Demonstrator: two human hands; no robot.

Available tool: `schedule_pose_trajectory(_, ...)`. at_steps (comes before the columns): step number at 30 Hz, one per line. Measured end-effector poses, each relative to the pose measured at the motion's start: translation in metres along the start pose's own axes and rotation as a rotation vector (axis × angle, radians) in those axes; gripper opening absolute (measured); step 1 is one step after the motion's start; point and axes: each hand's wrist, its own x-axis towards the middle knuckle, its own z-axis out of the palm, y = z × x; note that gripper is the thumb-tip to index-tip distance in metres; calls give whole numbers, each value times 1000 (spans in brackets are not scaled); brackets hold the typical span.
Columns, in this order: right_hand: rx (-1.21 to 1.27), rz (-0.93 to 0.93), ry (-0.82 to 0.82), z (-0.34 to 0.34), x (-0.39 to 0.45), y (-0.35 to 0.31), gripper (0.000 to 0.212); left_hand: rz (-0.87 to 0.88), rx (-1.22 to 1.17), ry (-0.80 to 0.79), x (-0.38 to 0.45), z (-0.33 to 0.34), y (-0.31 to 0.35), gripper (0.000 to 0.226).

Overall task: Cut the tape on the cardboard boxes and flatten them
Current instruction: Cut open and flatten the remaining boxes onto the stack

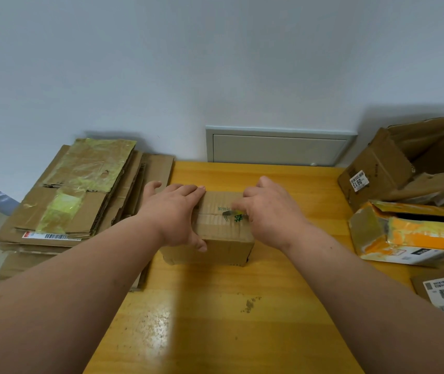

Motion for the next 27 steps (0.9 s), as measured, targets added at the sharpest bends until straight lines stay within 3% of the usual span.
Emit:
schedule_pose_trajectory(23, 4, 91, 96, -4, -33, 37, 43, -2, 2, -24, -1, -4, 7, 128)
schedule_pose_trajectory(27, -110, 99, 72, -4, -46, 55, 43, -7, 5, 0, 1, -6, 6, 124)
